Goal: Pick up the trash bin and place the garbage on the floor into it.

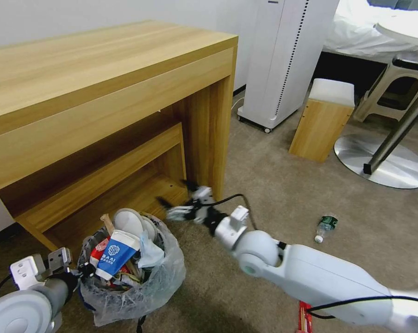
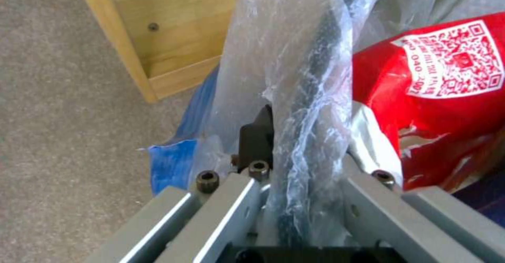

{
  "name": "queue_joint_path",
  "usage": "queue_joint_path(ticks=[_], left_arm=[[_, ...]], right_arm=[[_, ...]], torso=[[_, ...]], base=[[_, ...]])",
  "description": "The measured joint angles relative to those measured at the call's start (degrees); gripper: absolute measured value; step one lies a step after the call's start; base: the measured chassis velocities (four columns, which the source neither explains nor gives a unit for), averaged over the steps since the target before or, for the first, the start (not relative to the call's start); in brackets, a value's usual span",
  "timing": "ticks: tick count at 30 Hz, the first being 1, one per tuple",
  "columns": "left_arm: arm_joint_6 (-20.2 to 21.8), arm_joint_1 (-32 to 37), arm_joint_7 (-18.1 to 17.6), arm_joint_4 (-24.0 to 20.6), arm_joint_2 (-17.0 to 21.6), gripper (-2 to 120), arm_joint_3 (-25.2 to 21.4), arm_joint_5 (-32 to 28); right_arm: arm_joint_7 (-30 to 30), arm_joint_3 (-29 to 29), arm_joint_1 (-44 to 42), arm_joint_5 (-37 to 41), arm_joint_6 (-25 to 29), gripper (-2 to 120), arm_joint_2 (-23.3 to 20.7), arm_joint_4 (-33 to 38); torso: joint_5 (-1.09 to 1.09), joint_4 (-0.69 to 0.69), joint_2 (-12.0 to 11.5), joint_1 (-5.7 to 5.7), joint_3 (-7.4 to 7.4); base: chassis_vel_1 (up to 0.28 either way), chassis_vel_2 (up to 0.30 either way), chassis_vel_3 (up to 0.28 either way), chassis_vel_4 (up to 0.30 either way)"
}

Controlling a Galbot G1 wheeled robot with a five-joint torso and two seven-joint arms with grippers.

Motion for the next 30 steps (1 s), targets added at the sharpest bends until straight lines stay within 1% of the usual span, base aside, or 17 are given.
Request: queue_joint_path(ticks=[1, 2, 4, 6, 8, 11, 13, 14, 15, 17, 18, 20, 22, 25, 26, 29, 30], left_arm=[[0.18, -0.07, 0.11, -0.10, 0.00, 0, 0.07, -0.16], [0.18, -0.07, 0.11, -0.10, 0.00, 0, 0.07, -0.16], [0.48, -0.29, 0.28, -0.15, 0.20, 0, 0.23, -0.45], [0.68, -0.32, 0.51, -0.14, 0.38, 0, 0.23, -0.54], [1.01, -0.29, 0.88, -0.16, 0.92, 0, 0.25, -0.69], [1.19, -0.26, 0.94, -0.18, 1.17, 0, 0.26, -0.81], [1.66, 0.05, 0.96, -0.48, 1.20, 0, 0.27, -1.10], [1.66, 0.05, 0.96, -0.48, 1.20, 0, 0.27, -1.10], [1.84, 0.37, 0.98, -0.57, 1.16, 0, 0.28, -1.07], [2.18, 1.56, 1.26, -0.78, 0.96, 0, 0.13, -0.58], [2.18, 1.56, 1.26, -0.78, 0.96, 0, 0.13, -0.58], [2.30, 2.31, 1.38, -1.14, 0.79, 0, -0.06, -0.23], [2.32, 2.69, 1.45, -1.30, 0.73, 0, -0.06, 0.08], [2.39, 3.92, 2.11, -1.32, 0.48, 0, 0.21, 1.80], [2.39, 3.92, 2.11, -1.32, 0.48, 0, 0.21, 1.80], [2.39, 4.17, 2.27, -0.87, 0.30, 0, 0.57, 2.60], [2.39, 4.17, 2.27, -0.87, 0.30, 0, 0.57, 2.60]], right_arm=[[2.19, 2.65, -1.77, 1.04, -2.17, 100, -0.35, -0.31], [2.19, 2.65, -1.77, 1.04, -2.17, 100, -0.35, -0.31], [3.54, 6.89, -5.11, 2.68, -4.14, 100, -1.38, -0.25], [3.70, 8.29, -6.61, 3.17, -4.73, 100, -1.88, 0.13], [4.04, 11.52, -11.22, 4.48, -6.14, 100, -3.74, 1.84], [5.33, 12.15, -13.73, 4.93, -7.08, 100, -5.07, 3.06], [9.63, 12.37, -16.89, 6.92, -10.02, 100, -6.08, 5.66], [9.63, 12.37, -16.89, 6.92, -10.02, 100, -6.08, 5.66], [12.24, 12.57, -18.12, 8.08, -11.84, 100, -6.09, 6.88], [20.22, 13.18, -20.80, 12.03, -16.40, 100, -5.49, 9.89], [20.22, 13.18, -20.80, 12.03, -16.40, 100, -5.49, 9.89], [24.78, 14.50, -23.04, 14.22, -18.83, 100, -5.04, 11.16], [25.64, 15.13, -23.94, 14.52, -19.43, 100, -5.08, 11.31], [26.67, 17.40, -27.84, 14.89, -21.09, 100, -7.45, 12.42], [26.67, 17.40, -27.84, 14.89, -21.09, 100, -7.45, 12.42], [27.87, 19.07, -32.42, 15.05, -21.64, 100, -11.80, 14.42], [27.87, 19.07, -32.42, 15.05, -21.64, 100, -11.80, 14.42]], torso=[[0.01, 0.00, 0.00, 0.00, 0.00], [0.01, 0.00, 0.00, 0.00, 0.00], [0.00, 0.03, 0.00, 0.00, 0.00], [0.00, 0.02, 0.00, 0.00, 0.00], [0.00, 0.00, 0.00, 0.00, 0.00], [0.00, 0.00, 0.00, 0.00, 0.00], [-0.01, 0.01, 0.00, 0.00, 0.00], [-0.01, 0.01, 0.00, 0.00, 0.00], [-0.01, 0.01, 0.00, 0.00, 0.00], [-0.01, 0.02, 0.00, 0.00, 0.00], [-0.01, 0.02, 0.00, 0.00, 0.00], [-0.01, 0.03, 0.00, 0.00, -0.01], [-0.01, 0.02, 0.00, 0.00, 0.00], [-0.02, 0.02, 0.00, 0.00, -0.01], [-0.02, 0.02, 0.00, 0.00, -0.01], [-0.03, 0.01, 0.00, 0.00, 0.00], [-0.03, 0.01, 0.00, 0.00, 0.00]], base=[[0.000, 0.000, 0.000, 0.000], [0.000, 0.000, 0.000, 0.000], [0.000, 0.000, 0.000, 0.000], [0.000, 0.000, 0.000, 0.000], [0.000, 0.000, 0.000, 0.000], [0.000, 0.000, 0.000, 0.000], [0.000, 0.000, 0.000, 0.000], [0.000, 0.000, 0.000, 0.000], [0.000, 0.000, 0.000, 0.000], [0.000, 0.000, 0.000, 0.000], [0.000, 0.000, 0.000, 0.000], [0.000, 0.000, 0.000, 0.000], [0.000, 0.000, 0.000, 0.000], [0.000, 0.000, 0.000, 0.000], [0.000, 0.000, 0.000, 0.000], [0.000, 0.000, 0.000, 0.000], [0.000, 0.000, 0.000, 0.000]])
